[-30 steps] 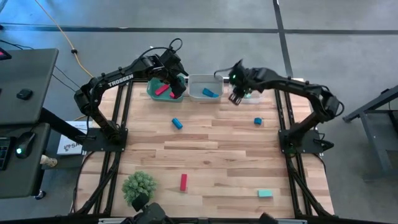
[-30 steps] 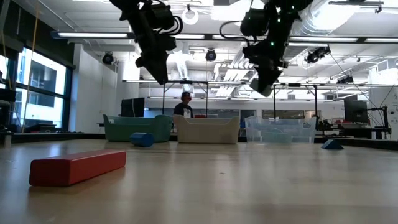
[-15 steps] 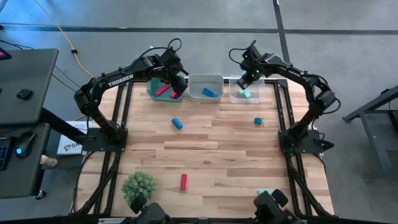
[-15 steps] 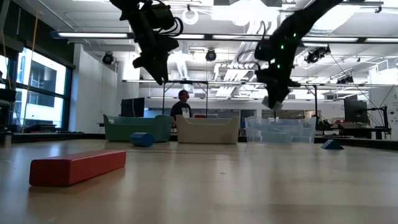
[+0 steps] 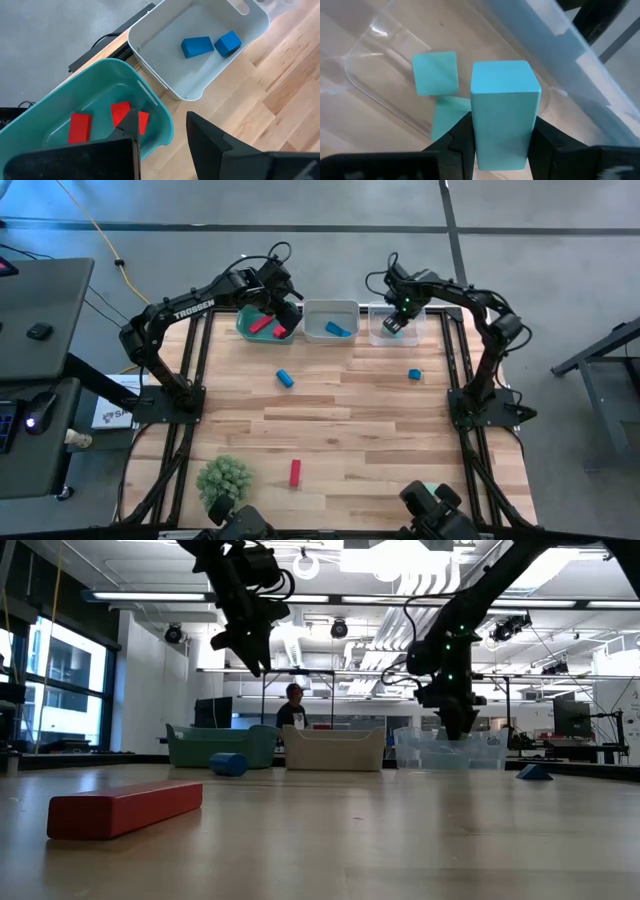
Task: Sort & place blocks by color
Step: Put the light blue block into the transparent bin, then put the blue block into the gray bin
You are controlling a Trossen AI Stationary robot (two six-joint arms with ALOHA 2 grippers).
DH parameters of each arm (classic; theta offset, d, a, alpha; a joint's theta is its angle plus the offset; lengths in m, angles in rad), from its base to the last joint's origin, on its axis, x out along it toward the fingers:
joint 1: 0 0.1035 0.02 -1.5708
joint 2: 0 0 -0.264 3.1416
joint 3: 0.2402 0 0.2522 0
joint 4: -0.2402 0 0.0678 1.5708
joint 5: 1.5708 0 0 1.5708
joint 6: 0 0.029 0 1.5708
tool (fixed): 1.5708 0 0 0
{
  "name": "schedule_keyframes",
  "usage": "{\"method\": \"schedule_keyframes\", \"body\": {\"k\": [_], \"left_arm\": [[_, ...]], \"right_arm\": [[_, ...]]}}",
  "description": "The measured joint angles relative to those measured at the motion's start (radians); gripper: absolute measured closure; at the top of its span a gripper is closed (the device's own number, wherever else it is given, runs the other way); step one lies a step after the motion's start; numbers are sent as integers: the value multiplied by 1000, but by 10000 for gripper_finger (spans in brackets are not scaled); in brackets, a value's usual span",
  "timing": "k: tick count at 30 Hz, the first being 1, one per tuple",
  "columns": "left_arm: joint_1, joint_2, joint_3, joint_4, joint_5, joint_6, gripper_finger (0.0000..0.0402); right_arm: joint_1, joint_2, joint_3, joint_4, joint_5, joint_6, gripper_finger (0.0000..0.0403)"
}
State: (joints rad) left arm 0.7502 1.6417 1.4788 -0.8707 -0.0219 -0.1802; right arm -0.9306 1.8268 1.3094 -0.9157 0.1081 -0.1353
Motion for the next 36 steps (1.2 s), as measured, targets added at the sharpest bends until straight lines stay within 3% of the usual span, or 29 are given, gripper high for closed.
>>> {"method": "schedule_keyframes", "body": {"k": [13,23,36], "left_arm": [[0,0,0,0,0,0,317],[0,0,0,0,0,23,273],[0,0,0,0,25,57,254]], "right_arm": [[0,39,0,-14,34,-26,271],[0,39,0,-14,34,-48,262],[0,39,10,-33,66,-49,187]]}}
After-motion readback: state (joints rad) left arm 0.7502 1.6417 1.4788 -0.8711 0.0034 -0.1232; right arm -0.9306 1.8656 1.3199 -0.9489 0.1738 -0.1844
